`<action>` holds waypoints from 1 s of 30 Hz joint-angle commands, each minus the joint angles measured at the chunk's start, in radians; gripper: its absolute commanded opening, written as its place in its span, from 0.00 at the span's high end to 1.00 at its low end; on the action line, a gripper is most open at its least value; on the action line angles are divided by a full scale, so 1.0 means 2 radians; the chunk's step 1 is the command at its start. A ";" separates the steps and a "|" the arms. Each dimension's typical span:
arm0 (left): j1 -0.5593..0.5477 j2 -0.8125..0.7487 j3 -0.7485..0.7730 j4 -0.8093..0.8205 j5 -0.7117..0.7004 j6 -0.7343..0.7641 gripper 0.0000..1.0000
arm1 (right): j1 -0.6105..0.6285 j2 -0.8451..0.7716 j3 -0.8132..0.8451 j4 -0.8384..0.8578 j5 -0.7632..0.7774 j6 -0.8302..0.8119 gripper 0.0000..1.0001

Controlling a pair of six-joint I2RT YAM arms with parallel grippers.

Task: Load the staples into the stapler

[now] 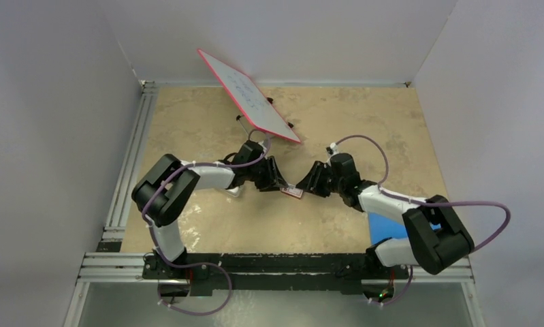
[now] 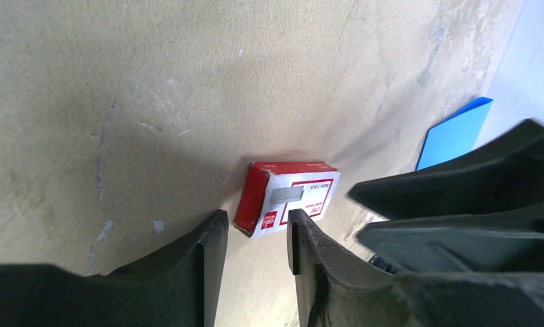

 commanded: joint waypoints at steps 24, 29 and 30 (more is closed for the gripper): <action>0.067 -0.147 -0.091 -0.002 -0.003 -0.010 0.33 | 0.055 -0.071 0.109 0.008 0.001 -0.440 0.32; 0.090 -0.164 -0.092 -0.004 0.029 -0.005 0.08 | 0.060 -0.105 0.092 0.008 0.024 -0.518 0.31; 0.092 -0.166 -0.091 -0.005 0.033 -0.003 0.08 | 0.061 -0.102 0.092 0.002 0.027 -0.533 0.31</action>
